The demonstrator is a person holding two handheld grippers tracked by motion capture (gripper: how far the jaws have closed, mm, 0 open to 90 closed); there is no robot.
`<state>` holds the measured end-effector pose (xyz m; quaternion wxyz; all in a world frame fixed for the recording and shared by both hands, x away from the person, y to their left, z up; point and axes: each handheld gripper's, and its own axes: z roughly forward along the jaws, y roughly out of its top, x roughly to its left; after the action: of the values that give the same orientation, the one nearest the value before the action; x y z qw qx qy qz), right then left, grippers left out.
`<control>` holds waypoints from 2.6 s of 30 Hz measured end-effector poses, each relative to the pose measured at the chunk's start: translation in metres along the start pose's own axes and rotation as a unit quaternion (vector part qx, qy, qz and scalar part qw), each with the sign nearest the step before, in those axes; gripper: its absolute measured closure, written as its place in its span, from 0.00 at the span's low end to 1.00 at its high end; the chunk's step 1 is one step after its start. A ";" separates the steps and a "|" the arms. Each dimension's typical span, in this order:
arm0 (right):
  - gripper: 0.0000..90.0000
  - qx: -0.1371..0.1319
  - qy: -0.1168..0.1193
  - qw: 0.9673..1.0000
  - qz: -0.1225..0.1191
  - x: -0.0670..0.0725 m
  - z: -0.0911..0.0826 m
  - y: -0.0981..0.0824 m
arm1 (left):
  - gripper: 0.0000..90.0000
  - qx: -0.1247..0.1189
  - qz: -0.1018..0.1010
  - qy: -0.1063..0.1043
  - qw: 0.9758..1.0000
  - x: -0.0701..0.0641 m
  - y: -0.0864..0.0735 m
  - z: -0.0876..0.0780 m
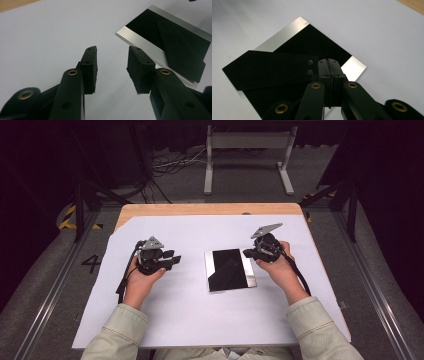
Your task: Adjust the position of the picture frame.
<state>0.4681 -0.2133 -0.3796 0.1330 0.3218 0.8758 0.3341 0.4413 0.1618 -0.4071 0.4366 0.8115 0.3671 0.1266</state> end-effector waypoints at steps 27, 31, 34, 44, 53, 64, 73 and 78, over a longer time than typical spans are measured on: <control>1.00 0.042 0.086 0.993 -0.068 0.067 0.058 0.038 | 0.66 0.002 -0.011 -0.007 1.000 0.009 -0.002 -0.008; 1.00 0.049 0.091 0.992 -0.072 0.073 0.066 0.040 | 0.63 0.000 -0.018 -0.014 1.000 0.012 -0.002 -0.008; 1.00 0.057 0.095 0.991 -0.073 0.077 0.071 0.041 | 0.62 0.002 -0.019 -0.016 1.000 0.012 -0.002 -0.007; 1.00 0.081 0.105 0.988 -0.077 0.085 0.083 0.042 | 0.61 -0.002 -0.020 -0.020 1.000 0.012 -0.003 -0.006; 1.00 0.091 0.120 0.984 -0.095 0.097 0.089 0.049 | 0.61 0.000 -0.019 -0.019 1.000 0.014 -0.003 -0.006; 1.00 0.126 0.115 0.979 -0.111 0.106 0.097 0.047 | 0.59 -0.001 -0.031 -0.020 0.999 0.018 -0.005 -0.006; 1.00 0.147 0.100 0.977 -0.122 0.110 0.094 0.047 | 0.58 0.000 -0.037 -0.025 0.999 0.019 -0.006 -0.006; 1.00 0.161 0.093 0.975 -0.125 0.111 0.087 0.042 | 0.57 -0.002 -0.039 -0.025 0.999 0.021 -0.006 -0.008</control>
<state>0.4431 -0.0735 -0.4180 0.0380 0.1947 0.9599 0.1981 0.4488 0.1838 -0.4094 0.4524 0.7984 0.3872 0.0895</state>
